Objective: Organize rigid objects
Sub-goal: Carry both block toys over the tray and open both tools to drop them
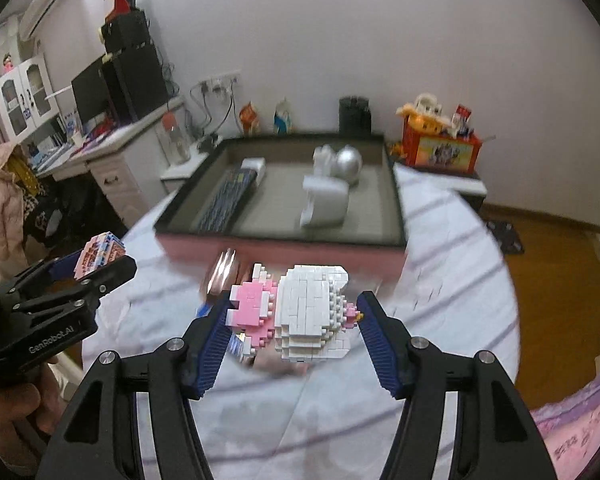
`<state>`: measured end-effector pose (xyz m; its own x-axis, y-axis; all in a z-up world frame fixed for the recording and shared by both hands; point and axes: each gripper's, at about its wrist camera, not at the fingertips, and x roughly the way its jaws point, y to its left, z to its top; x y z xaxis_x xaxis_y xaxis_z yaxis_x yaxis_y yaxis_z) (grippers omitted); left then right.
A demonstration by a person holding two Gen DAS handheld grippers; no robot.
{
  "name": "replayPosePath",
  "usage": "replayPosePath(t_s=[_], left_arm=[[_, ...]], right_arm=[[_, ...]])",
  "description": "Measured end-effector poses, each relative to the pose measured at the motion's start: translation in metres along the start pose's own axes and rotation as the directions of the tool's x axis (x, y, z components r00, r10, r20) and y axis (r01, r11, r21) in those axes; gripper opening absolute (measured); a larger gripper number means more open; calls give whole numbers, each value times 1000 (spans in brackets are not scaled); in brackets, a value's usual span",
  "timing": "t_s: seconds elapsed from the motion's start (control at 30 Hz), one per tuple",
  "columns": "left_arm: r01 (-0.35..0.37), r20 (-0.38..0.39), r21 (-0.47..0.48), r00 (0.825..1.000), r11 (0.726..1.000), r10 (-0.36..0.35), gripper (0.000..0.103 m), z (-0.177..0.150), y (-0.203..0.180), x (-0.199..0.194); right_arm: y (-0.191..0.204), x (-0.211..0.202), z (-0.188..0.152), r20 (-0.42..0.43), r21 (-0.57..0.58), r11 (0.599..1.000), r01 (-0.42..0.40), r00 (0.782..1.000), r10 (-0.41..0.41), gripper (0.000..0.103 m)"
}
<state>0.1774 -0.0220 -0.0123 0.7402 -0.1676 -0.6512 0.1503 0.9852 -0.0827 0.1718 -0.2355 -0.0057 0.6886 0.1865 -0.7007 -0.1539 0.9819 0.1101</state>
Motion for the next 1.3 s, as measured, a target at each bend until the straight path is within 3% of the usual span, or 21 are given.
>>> replayPosePath(t_s=[0.2,0.43,0.73,1.3], left_arm=[[29,9,10,1000,1000,-29,67,46,-14,27],[65,-68,24,996,998,-63,67,75,-33,87],[79,-191,6,979,997,-76,67,66,-43,153],[31,-268,48,963,998,-17,70,56,-44,173]], right_arm=[[-13,20,48,26,-14,999,29,999,-29,63],[-28,77,75,-42,-48,995,83,995,-85,63],[-38,124,75,-127,-95,992,83,987,-95,63],[-26,144,64,-184,-188,977,104,973,-139,64]])
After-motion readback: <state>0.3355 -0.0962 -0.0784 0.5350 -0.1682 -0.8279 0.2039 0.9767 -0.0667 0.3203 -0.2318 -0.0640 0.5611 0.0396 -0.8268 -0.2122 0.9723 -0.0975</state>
